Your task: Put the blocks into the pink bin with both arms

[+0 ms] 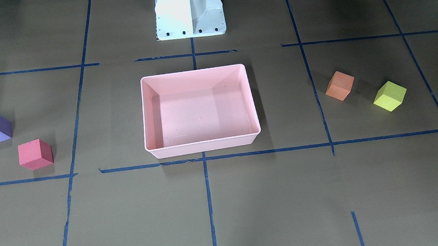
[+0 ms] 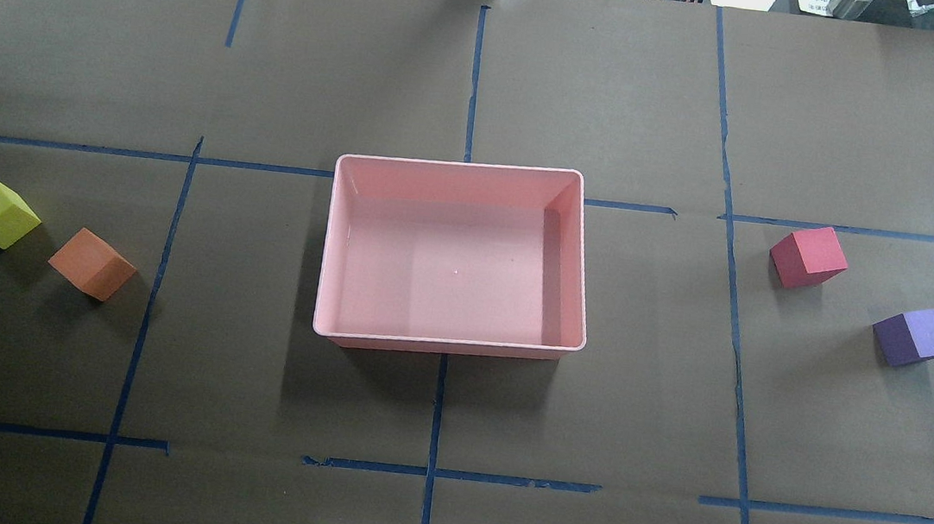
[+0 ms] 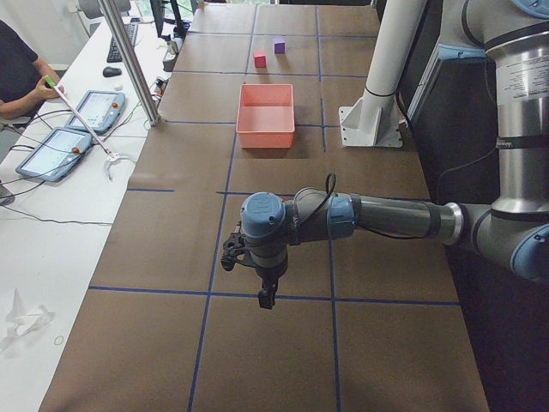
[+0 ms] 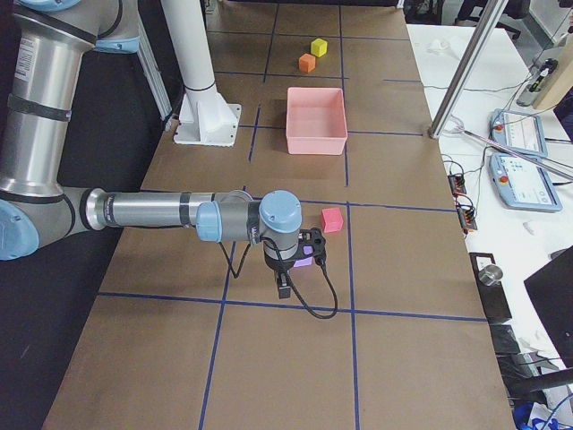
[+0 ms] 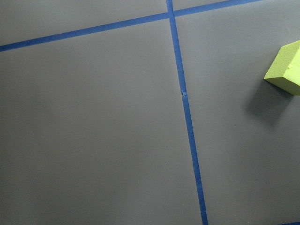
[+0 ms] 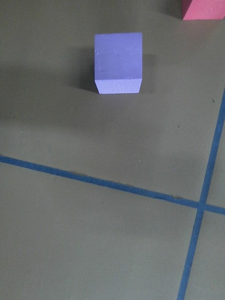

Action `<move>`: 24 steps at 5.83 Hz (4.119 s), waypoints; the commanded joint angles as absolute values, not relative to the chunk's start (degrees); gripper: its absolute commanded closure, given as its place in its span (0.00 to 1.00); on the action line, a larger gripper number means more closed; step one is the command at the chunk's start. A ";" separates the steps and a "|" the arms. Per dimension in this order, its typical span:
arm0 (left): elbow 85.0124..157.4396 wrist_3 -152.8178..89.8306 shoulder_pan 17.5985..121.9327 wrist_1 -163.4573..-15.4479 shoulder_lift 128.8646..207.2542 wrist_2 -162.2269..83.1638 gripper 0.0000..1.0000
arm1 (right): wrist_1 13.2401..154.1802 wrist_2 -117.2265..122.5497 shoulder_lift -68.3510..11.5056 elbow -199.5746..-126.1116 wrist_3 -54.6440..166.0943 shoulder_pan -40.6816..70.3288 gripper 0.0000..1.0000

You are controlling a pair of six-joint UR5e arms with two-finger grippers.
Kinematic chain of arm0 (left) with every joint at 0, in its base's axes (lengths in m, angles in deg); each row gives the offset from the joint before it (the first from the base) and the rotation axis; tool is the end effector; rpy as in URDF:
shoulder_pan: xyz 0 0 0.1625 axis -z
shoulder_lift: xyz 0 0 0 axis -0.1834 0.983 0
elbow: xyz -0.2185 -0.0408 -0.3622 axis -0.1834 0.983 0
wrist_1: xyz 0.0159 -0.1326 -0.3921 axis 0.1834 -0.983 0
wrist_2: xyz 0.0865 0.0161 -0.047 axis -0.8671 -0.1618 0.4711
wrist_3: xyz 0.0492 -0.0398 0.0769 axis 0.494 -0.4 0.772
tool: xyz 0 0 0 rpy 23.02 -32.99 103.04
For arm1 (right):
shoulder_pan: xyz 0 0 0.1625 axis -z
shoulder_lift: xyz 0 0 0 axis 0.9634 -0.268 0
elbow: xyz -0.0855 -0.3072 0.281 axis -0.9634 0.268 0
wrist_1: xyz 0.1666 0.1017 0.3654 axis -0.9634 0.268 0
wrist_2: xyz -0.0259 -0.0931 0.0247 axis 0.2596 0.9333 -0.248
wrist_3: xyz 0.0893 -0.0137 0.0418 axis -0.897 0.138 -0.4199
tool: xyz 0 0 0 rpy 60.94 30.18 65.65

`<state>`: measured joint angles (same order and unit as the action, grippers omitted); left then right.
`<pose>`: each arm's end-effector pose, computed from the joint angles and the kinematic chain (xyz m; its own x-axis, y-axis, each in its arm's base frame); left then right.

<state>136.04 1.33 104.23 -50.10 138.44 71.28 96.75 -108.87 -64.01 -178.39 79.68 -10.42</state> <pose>-0.0920 -0.4008 0.6274 0.7156 0.1812 -0.6746 -0.1672 0.9821 0.0865 0.0289 -0.3866 0.6164 0.6886 -0.2317 0.6871 0.1800 0.9725 0.1475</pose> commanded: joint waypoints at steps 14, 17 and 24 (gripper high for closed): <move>136.25 1.34 104.09 -50.25 138.53 73.49 0.00 | 79.47 -101.75 -50.90 -164.76 51.84 15.92 1.00; 136.16 1.17 103.74 -50.52 139.06 78.40 0.00 | 82.09 -102.72 -54.77 -185.00 42.69 15.65 1.00; 135.98 -33.98 76.88 -80.58 148.07 77.07 0.00 | 81.58 -85.43 -13.93 -167.01 -8.63 42.72 0.97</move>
